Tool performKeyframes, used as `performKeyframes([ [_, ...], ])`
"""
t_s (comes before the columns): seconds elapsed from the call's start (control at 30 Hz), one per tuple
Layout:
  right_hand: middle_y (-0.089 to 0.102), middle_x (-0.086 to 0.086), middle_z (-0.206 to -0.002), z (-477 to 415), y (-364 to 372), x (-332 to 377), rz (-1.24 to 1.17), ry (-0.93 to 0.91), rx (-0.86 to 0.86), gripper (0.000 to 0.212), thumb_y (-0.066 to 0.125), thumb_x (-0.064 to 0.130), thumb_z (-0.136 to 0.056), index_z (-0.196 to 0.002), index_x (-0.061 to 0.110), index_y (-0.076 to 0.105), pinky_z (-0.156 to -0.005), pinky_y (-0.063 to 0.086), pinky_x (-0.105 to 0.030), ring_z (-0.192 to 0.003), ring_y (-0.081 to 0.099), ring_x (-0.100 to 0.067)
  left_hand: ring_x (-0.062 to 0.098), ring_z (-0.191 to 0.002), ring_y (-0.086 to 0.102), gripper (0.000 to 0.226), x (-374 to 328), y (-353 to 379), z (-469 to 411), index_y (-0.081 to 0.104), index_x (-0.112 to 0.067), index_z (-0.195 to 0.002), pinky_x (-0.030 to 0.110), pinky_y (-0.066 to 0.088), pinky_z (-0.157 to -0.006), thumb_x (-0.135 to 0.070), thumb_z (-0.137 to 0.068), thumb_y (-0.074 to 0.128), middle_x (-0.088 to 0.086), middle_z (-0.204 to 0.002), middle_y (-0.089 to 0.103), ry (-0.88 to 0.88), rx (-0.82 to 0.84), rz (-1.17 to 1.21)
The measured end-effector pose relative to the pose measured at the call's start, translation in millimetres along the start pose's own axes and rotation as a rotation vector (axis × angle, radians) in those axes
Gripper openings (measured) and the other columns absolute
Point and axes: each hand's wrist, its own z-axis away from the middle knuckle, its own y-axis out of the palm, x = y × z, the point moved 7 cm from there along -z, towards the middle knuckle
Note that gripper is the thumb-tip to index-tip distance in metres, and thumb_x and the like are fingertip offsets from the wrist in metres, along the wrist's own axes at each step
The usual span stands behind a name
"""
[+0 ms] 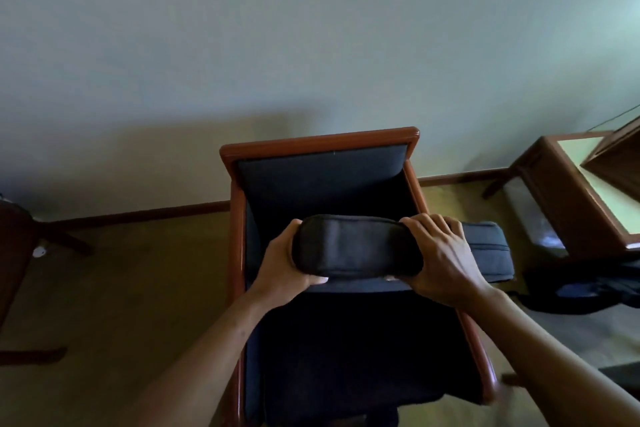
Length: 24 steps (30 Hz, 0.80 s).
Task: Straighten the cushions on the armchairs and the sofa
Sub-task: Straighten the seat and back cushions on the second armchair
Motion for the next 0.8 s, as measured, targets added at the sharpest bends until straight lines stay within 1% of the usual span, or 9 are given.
performKeyframes([
  [0.13,0.061,-0.003,-0.117,16,-21,-41,-0.263,0.083,-0.084,0.097,0.080,0.072,-0.059,-0.131,0.010,0.058,-0.093,0.044,-0.042,-0.107,0.057,-0.028,0.012,-0.094,0.070,0.069,-83,4,-11,0.063,-0.024,-0.109,0.027,0.055,-0.082,-0.017,-0.054,0.104,-0.007,-0.102,0.072,0.202,0.005,-0.082],
  [0.2,0.062,-0.005,-0.118,24,-21,-61,-0.390,0.121,-0.097,0.100,0.085,0.067,-0.056,-0.131,0.007,0.057,-0.090,0.048,-0.045,-0.106,0.059,-0.027,0.016,-0.097,0.067,0.066,-123,14,-12,0.064,-0.020,-0.109,0.033,0.053,-0.085,-0.021,-0.057,0.103,-0.005,-0.104,0.068,0.295,0.034,-0.164],
  [0.33,0.059,-0.002,-0.135,40,10,-94,-0.614,0.226,0.025,0.108,0.092,0.053,-0.056,-0.145,0.017,0.043,-0.098,0.050,-0.043,-0.120,0.058,-0.021,0.020,-0.102,0.058,0.070,-162,56,-13,0.064,-0.016,-0.122,0.036,0.047,-0.090,-0.029,-0.063,0.099,-0.007,-0.110,0.057,0.405,0.056,-0.407],
  [0.43,0.053,-0.002,-0.144,54,59,-98,-0.753,0.313,0.179,0.113,0.088,0.045,-0.057,-0.152,0.032,0.027,-0.104,0.050,-0.044,-0.129,0.056,-0.023,0.028,-0.111,0.054,0.086,-145,108,-22,0.060,-0.010,-0.139,0.044,0.046,-0.098,-0.033,-0.066,0.097,0.003,-0.121,0.055,0.391,0.092,-0.624],
  [0.53,0.051,-0.001,-0.144,74,85,-110,-0.871,0.426,0.216,0.105,0.079,0.029,-0.055,-0.144,0.045,0.026,-0.105,0.046,-0.036,-0.133,0.053,-0.023,0.034,-0.113,0.056,0.089,-112,158,-30,0.058,-0.007,-0.143,0.049,0.048,-0.099,-0.031,-0.066,0.096,0.010,-0.125,0.057,0.355,0.177,-0.745],
  [0.6,0.047,-0.001,-0.151,85,98,-114,-1.039,0.464,0.296,0.113,0.075,0.026,-0.056,-0.154,0.039,0.022,-0.113,0.043,-0.043,-0.137,0.049,-0.020,0.033,-0.113,0.057,0.088,-86,170,-36,0.057,-0.008,-0.145,0.048,0.047,-0.103,-0.026,-0.067,0.093,0.010,-0.126,0.057,0.285,0.184,-0.760],
  [0.67,0.036,0.002,-0.159,90,109,-109,-1.165,0.486,0.395,0.122,0.073,0.028,-0.057,-0.162,0.030,0.011,-0.119,0.036,-0.044,-0.142,0.041,-0.016,0.033,-0.111,0.058,0.087,-62,176,-41,0.057,-0.009,-0.146,0.048,0.046,-0.105,-0.027,-0.068,0.092,0.010,-0.124,0.057,0.251,0.194,-0.749],
  [0.73,0.028,0.002,-0.164,89,120,-107,-1.244,0.547,0.357,0.121,0.075,0.035,-0.065,-0.163,0.029,0.005,-0.123,0.029,-0.041,-0.147,0.034,-0.012,0.034,-0.109,0.058,0.088,-49,189,-47,0.056,-0.010,-0.146,0.047,0.045,-0.104,-0.030,-0.068,0.092,0.010,-0.123,0.057,0.275,0.240,-0.784],
  [0.8,0.028,0.002,-0.165,91,130,-111,-1.290,0.610,0.279,0.117,0.074,0.043,-0.069,-0.163,0.028,0.007,-0.124,0.028,-0.042,-0.149,0.032,-0.010,0.033,-0.112,0.057,0.092,-41,202,-55,0.053,-0.012,-0.149,0.046,0.043,-0.107,-0.033,-0.069,0.092,0.010,-0.127,0.056,0.267,0.265,-0.777],
])
